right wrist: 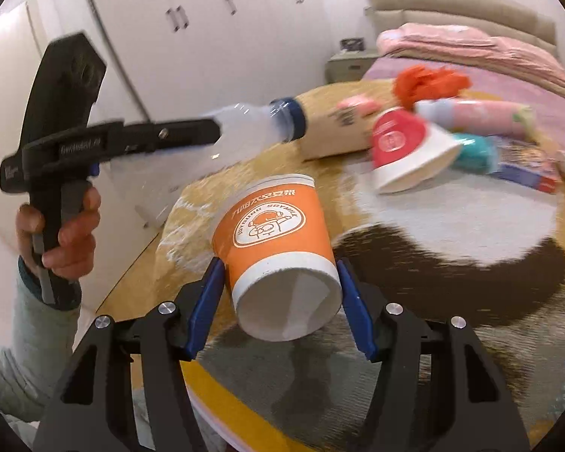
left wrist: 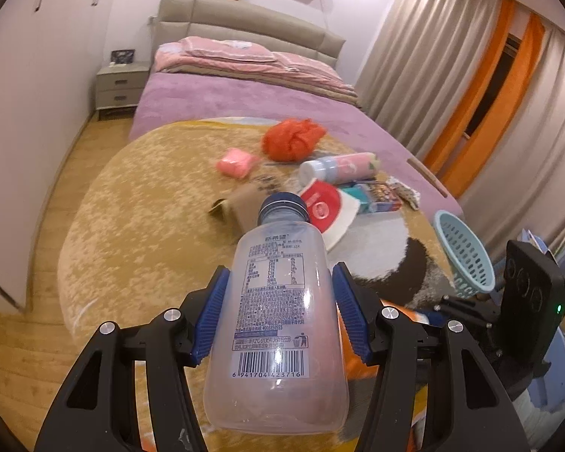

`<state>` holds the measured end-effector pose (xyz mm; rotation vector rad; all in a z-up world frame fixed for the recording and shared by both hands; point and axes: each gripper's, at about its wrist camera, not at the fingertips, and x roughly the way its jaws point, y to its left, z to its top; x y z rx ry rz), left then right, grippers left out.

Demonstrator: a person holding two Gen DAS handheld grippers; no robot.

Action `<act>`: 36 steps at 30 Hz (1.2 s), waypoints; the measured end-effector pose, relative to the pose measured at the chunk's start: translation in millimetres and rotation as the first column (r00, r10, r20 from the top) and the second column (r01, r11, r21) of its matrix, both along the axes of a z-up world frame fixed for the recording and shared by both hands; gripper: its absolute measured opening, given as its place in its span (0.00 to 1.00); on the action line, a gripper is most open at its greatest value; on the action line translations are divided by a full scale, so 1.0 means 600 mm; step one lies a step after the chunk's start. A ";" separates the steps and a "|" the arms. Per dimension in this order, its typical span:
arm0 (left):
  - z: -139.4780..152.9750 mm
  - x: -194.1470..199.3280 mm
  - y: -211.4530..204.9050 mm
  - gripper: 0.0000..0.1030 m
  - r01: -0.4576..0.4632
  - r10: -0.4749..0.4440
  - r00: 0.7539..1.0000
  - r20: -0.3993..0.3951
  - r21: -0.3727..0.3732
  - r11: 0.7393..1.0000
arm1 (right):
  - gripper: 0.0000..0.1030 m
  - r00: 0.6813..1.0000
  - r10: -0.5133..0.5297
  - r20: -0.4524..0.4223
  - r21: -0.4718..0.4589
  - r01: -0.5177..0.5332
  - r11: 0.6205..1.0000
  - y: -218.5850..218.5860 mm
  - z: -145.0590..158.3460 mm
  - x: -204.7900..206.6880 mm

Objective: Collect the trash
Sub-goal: 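Grasp the orange paper cup with the right tool while the left tool holds the bottle, then carry bottle and cup to the basket and open both tools over it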

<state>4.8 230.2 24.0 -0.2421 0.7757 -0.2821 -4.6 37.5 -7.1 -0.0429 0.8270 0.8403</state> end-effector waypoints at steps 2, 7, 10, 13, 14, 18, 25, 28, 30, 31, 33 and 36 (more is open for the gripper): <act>0.005 0.004 -0.015 0.53 0.015 -0.015 1.000 0.007 0.001 1.000 | 0.55 0.999 -0.035 0.018 0.008 0.035 0.999 -0.027 0.012 0.001; 0.020 0.017 -0.058 0.53 0.061 -0.061 0.998 0.027 0.001 0.998 | 0.55 0.990 -0.128 0.061 0.033 0.126 0.991 -0.086 0.035 0.002; 0.028 0.025 -0.084 0.53 0.090 -0.090 0.995 0.041 -0.002 0.996 | 0.55 0.977 -0.195 0.080 0.048 0.192 0.980 -0.128 0.050 0.007; 0.037 0.038 -0.122 0.53 0.131 -0.131 0.990 0.052 -0.002 0.991 | 0.55 0.957 -0.274 0.094 0.071 0.269 0.961 -0.178 0.064 0.016; 0.041 0.046 -0.142 0.53 0.152 -0.152 0.987 0.057 0.001 0.988 | 0.55 0.950 -0.296 0.097 0.074 0.290 0.954 -0.194 0.066 0.019; 0.049 0.071 -0.210 0.53 0.217 -0.218 0.974 0.060 0.016 0.976 | 0.55 0.908 -0.405 0.106 0.090 0.397 0.913 -0.269 0.079 0.021; 0.052 0.119 -0.343 0.53 0.334 -0.335 0.941 0.053 0.043 0.942 | 0.55 0.788 -0.607 0.101 0.106 0.598 0.795 -0.399 0.086 0.027; 0.049 0.139 -0.407 0.53 0.384 -0.386 0.921 0.046 0.054 0.922 | 0.55 0.730 -0.680 0.070 0.120 0.671 0.732 -0.455 0.083 0.030; 0.044 0.154 -0.454 0.53 0.421 -0.423 0.905 0.034 0.051 0.906 | 0.55 0.683 -0.729 0.051 0.108 0.722 0.684 -0.493 0.075 0.032; 0.043 0.159 -0.469 0.53 0.433 -0.435 0.900 0.031 0.049 0.900 | 0.55 0.658 -0.752 0.038 0.097 0.747 0.658 -0.514 0.069 0.035; 0.035 0.171 -0.512 0.53 0.464 -0.466 0.885 0.025 0.048 0.884 | 0.55 0.615 -0.789 0.009 0.071 0.786 0.614 -0.546 0.054 0.042; 0.018 0.188 -0.563 0.53 0.498 -0.498 0.867 0.003 0.034 0.867 | 0.55 0.544 -0.839 -0.018 0.014 0.839 0.544 -0.587 0.027 0.053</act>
